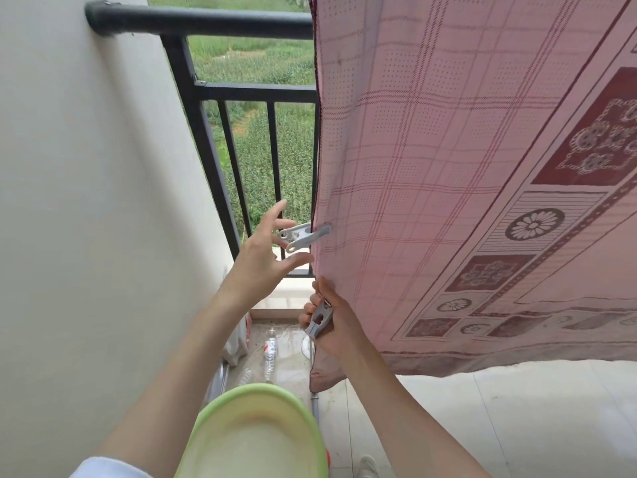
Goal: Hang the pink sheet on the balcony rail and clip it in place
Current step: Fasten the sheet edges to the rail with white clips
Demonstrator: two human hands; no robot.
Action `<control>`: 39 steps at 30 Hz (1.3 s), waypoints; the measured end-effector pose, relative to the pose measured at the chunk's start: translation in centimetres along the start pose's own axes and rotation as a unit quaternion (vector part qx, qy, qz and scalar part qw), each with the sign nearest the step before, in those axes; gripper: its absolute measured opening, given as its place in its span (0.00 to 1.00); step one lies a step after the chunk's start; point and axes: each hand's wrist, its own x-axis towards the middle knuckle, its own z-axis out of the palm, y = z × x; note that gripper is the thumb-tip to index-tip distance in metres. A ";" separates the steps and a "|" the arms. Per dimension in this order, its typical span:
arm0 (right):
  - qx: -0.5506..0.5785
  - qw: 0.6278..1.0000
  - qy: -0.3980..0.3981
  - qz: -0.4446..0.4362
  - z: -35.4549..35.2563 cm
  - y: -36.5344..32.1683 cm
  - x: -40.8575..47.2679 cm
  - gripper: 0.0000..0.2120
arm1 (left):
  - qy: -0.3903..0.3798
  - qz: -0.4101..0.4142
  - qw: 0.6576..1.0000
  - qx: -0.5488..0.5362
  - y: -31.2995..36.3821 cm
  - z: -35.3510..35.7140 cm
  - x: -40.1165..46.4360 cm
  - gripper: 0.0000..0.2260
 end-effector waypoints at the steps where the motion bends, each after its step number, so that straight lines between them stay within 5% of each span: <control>1: -0.008 1.000 0.006 0.011 -1.1 0.5 -0.1 0.08 | -0.016 -0.037 0.998 -0.050 -0.8 0.5 -0.3 0.38; 8: -0.115 0.982 0.142 0.057 -7.4 3.0 -1.0 0.07 | -0.142 -0.092 0.975 -0.147 -6.2 6.0 -1.2 0.20; 12: -0.284 0.942 0.180 -0.009 -8.4 2.7 0.0 0.00 | -0.014 -0.091 0.983 -0.158 -7.0 8.3 -0.9 0.05; 13: -0.332 0.924 0.186 -0.033 -8.6 2.8 0.4 0.05 | 0.016 -0.090 0.984 -0.153 -7.2 8.7 -0.9 0.03; 16: -0.455 0.856 0.223 -0.100 -9.0 3.0 2.2 0.13 | 0.026 -0.081 0.982 -0.166 -7.9 9.4 -0.2 0.04; 20: -0.577 0.761 0.242 -0.173 -9.5 3.8 4.2 0.15 | -0.068 -0.081 0.968 -0.226 -9.7 10.3 0.2 0.12; 28: -0.673 0.672 0.229 -0.207 -12.6 4.3 7.0 0.15 | -0.093 -0.141 0.965 -0.199 -15.0 14.6 -1.0 0.11; 34: -0.688 0.679 0.176 -0.184 -16.2 4.3 8.0 0.16 | -0.070 -0.180 0.961 -0.197 -19.0 16.5 -2.2 0.09; 37: -0.651 0.723 0.187 -0.140 -17.8 4.7 8.1 0.15 | -0.005 -0.205 0.949 -0.239 -19.9 17.4 -2.4 0.07; 39: -0.583 0.783 0.198 -0.085 -18.4 4.9 8.0 0.12 | 0.018 -0.217 0.941 -0.259 -20.2 17.8 -2.7 0.06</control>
